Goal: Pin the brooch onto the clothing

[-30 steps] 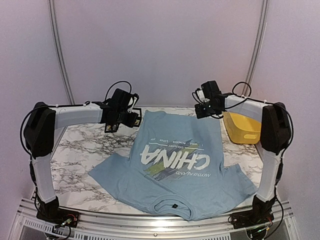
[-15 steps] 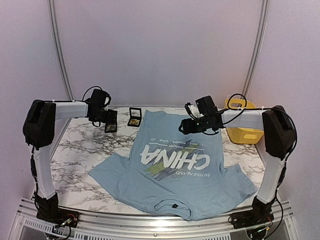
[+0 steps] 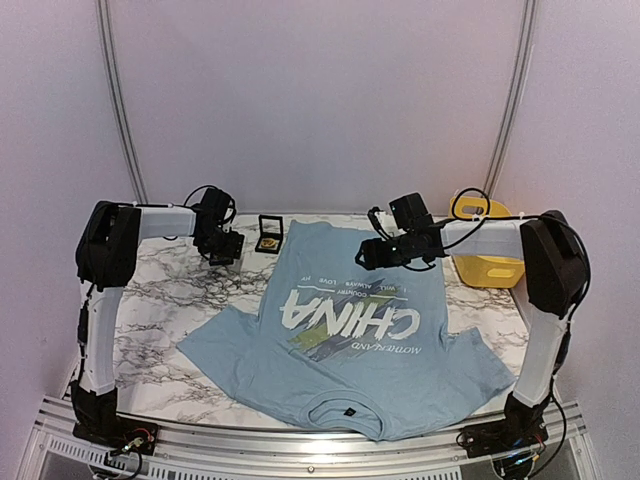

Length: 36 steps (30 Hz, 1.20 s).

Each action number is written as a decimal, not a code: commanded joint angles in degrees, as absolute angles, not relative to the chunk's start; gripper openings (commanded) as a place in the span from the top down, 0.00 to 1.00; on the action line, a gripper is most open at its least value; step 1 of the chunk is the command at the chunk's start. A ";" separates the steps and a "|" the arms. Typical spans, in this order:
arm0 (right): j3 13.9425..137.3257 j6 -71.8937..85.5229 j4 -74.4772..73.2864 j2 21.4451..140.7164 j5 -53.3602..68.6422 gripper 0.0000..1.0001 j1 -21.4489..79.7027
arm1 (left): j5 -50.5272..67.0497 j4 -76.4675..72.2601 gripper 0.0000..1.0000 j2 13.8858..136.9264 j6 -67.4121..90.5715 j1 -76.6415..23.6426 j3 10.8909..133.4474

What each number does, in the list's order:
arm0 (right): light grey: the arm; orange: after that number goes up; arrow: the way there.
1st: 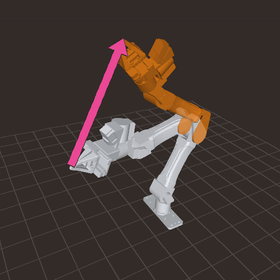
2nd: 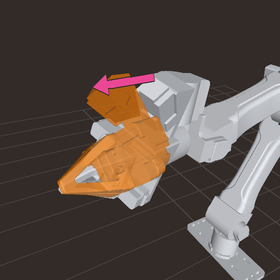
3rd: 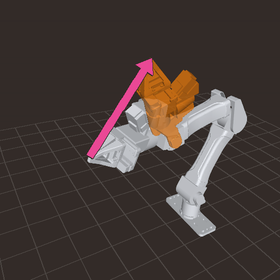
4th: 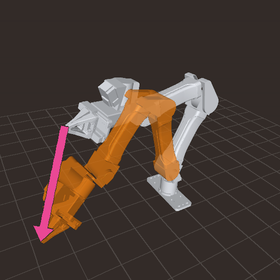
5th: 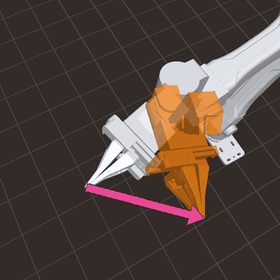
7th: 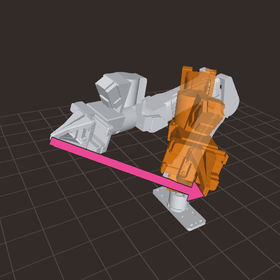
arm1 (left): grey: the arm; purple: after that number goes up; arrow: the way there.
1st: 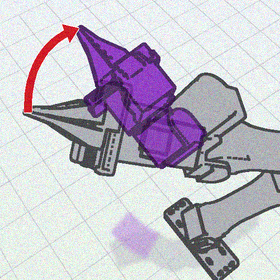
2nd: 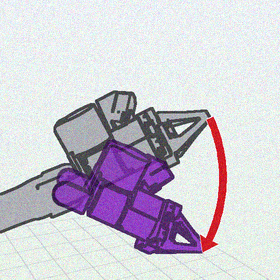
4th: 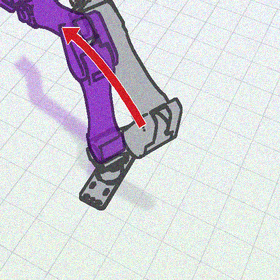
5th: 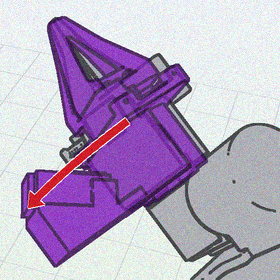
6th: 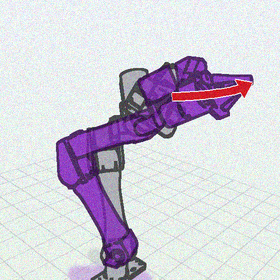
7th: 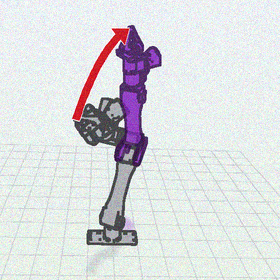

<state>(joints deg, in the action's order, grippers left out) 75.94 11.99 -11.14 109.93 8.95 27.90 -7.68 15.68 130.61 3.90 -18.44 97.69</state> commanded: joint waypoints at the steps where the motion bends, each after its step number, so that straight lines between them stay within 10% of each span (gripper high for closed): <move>1: 77.92 11.40 -11.44 110.42 8.35 0.30 28.13 | -8.81 18.77 0.23 130.04 4.85 -18.19 97.04; 36: 80.61 8.96 -15.49 110.30 4.22 0.30 28.13 | -5.15 18.75 0.69 123.32 3.30 -17.86 90.62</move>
